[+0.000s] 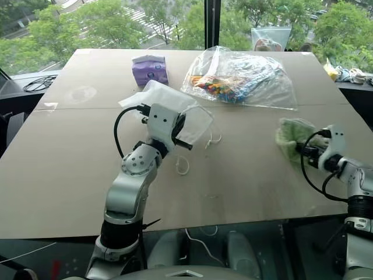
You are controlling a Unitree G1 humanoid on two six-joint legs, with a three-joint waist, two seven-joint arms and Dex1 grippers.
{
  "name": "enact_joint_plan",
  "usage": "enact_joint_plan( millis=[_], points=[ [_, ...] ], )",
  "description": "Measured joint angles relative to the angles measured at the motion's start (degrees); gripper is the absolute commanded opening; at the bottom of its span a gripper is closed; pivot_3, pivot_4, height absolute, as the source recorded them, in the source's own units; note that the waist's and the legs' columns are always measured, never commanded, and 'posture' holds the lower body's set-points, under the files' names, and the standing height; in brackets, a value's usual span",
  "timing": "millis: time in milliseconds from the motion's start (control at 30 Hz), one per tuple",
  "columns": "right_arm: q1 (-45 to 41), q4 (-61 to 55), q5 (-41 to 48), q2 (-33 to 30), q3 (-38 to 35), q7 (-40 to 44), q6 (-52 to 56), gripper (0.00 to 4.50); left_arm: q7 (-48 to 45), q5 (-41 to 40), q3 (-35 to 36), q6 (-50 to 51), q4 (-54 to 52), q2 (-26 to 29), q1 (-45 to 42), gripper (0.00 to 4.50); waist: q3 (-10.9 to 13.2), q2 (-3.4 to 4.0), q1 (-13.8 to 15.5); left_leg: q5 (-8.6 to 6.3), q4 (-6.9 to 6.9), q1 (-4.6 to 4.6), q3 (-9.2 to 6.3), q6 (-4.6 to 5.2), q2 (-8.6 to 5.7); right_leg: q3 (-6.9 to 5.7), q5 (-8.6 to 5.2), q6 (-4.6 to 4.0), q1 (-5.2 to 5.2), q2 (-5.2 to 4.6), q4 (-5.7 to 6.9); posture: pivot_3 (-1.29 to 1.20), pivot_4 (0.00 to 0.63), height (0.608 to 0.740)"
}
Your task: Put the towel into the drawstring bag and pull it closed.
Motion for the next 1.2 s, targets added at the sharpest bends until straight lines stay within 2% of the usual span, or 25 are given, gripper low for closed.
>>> enact_joint_plan(
  millis=[100,367,600,700,767,967,1200],
  points=[
    [1.9,-10.0,6.9,1.7,0.3,0.6,6.1,0.02,-1.0,-3.9,1.8,0.7,-0.1,-0.9,-0.4,0.00,0.2,0.72,0.9,0.04,0.24,-0.67,-0.07,0.05,-0.13,-0.04,0.03,0.07,-0.67,0.17,0.29,0.00,0.150,0.740],
    [1.4,-27.0,23.0,3.0,0.0,-0.4,14.6,0.02,-3.6,-16.5,10.0,7.6,-3.2,-1.7,-0.6,0.00,0.3,0.71,1.7,0.04,0.33,-0.86,-0.05,0.06,-0.20,-0.15,-0.03,0.19,-0.79,0.42,0.24,0.00,0.150,0.740],
    [0.5,-32.4,29.7,4.6,1.4,-3.8,15.5,0.02,-3.0,-28.3,16.0,15.6,-7.6,-4.7,-2.4,0.00,0.3,0.67,1.6,0.04,0.35,-0.83,-0.07,0.06,-0.17,-0.13,-0.03,0.19,-0.79,0.48,0.26,0.00,0.150,0.740],
    [0.7,-34.6,30.2,4.0,3.5,-4.1,15.4,0.02,-3.0,-31.8,17.0,18.0,-9.3,-4.1,-2.3,0.00,0.3,0.67,1.5,0.04,0.35,-0.83,-0.06,0.06,-0.18,-0.12,-0.03,0.19,-0.80,0.50,0.26,0.00,0.150,0.740],
    [2.2,-37.5,28.9,0.8,7.3,-2.9,14.4,0.02,-3.5,-35.0,17.1,19.9,-10.9,-2.0,-2.1,0.00,0.3,0.66,1.6,0.04,0.35,-0.84,-0.08,0.06,-0.18,-0.14,-0.04,0.19,-0.80,0.50,0.25,0.00,0.150,0.740],
    [3.5,-40.2,28.1,-3.9,10.6,0.6,13.3,0.02,-3.5,-37.9,15.8,20.9,-11.5,2.4,-1.7,0.00,0.3,0.62,1.6,0.04,0.39,-0.82,-0.06,0.06,-0.18,-0.10,-0.04,0.18,-0.80,0.49,0.25,0.00,0.150,0.740],
    [2.2,-43.1,34.4,-5.1,10.6,3.6,12.8,0.02,-2.6,-38.2,14.4,19.8,-11.1,3.3,-1.1,0.00,0.3,0.60,1.6,0.04,0.40,-0.82,-0.06,0.06,-0.17,-0.08,-0.04,0.17,-0.80,0.49,0.25,0.00,0.150,0.740]
  ],
)
